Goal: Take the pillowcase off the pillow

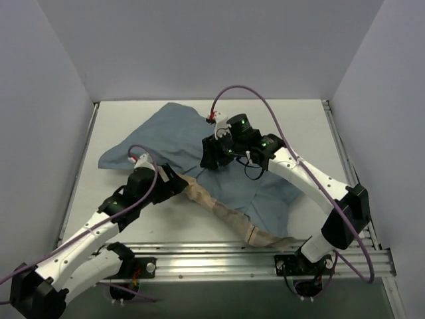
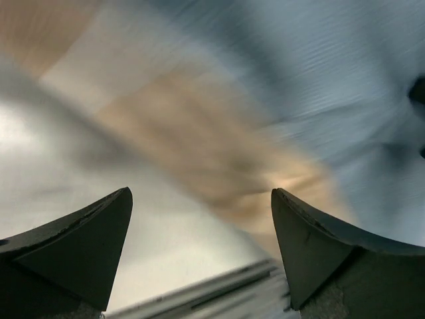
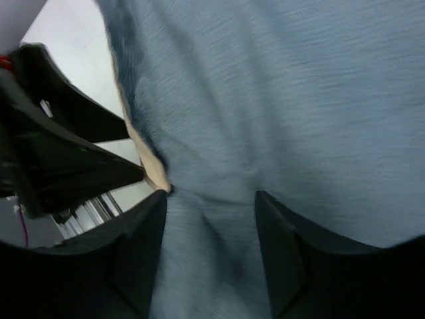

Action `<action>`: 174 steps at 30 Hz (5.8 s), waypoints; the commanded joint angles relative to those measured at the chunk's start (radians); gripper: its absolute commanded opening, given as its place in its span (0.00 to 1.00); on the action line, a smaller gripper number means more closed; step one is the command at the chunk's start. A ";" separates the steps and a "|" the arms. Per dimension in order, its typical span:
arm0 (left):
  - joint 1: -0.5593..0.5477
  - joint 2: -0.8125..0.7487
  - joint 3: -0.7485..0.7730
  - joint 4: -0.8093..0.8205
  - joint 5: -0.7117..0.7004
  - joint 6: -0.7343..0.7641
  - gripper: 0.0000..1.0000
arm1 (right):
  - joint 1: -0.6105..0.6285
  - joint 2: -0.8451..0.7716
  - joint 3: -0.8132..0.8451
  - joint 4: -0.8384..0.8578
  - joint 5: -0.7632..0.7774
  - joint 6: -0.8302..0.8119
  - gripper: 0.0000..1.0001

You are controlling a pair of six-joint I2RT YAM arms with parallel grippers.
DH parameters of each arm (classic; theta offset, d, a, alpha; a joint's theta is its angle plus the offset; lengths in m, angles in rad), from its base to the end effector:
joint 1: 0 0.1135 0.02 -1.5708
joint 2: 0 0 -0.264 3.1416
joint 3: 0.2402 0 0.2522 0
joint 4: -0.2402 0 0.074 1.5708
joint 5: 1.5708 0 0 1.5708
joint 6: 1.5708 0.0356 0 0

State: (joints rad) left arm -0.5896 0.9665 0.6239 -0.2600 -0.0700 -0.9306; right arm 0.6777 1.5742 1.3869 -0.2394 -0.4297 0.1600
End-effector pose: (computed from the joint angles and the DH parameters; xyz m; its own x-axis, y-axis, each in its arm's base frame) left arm 0.1768 -0.1153 0.2429 -0.6878 -0.5024 -0.5239 -0.0751 0.7672 -0.6370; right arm 0.2786 0.2433 0.3468 -0.4562 -0.1812 -0.8712 -0.8030 0.5058 0.3152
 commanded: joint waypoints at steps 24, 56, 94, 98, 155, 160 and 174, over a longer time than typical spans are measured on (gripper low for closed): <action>0.163 0.241 0.209 0.013 -0.129 0.107 0.94 | -0.119 -0.324 -0.512 0.240 0.223 0.200 0.76; -0.058 0.241 0.455 -0.119 -0.214 0.500 0.94 | -0.179 -0.329 -0.465 0.244 0.118 0.063 0.63; 0.338 0.296 0.209 0.053 -0.093 0.240 0.94 | -0.188 -0.419 -0.580 0.132 0.521 0.240 0.00; 0.350 0.288 0.195 0.056 -0.082 0.230 0.94 | -0.266 -0.519 -0.626 0.029 0.658 0.357 0.00; 0.350 0.270 0.204 0.022 0.021 0.256 0.94 | -0.013 -0.126 -0.447 0.476 0.144 0.032 0.63; 0.350 0.271 0.201 0.028 0.027 0.256 0.94 | -0.007 -0.091 -0.399 0.499 0.166 0.039 0.66; 0.352 0.268 0.189 0.025 0.016 0.253 0.94 | -0.026 -0.109 -0.414 0.468 0.356 0.055 0.58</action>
State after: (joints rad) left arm -0.2390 1.2327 0.8257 -0.2127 -0.0692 -0.6918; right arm 0.6613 1.4925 0.9745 0.2276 -0.1379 0.2153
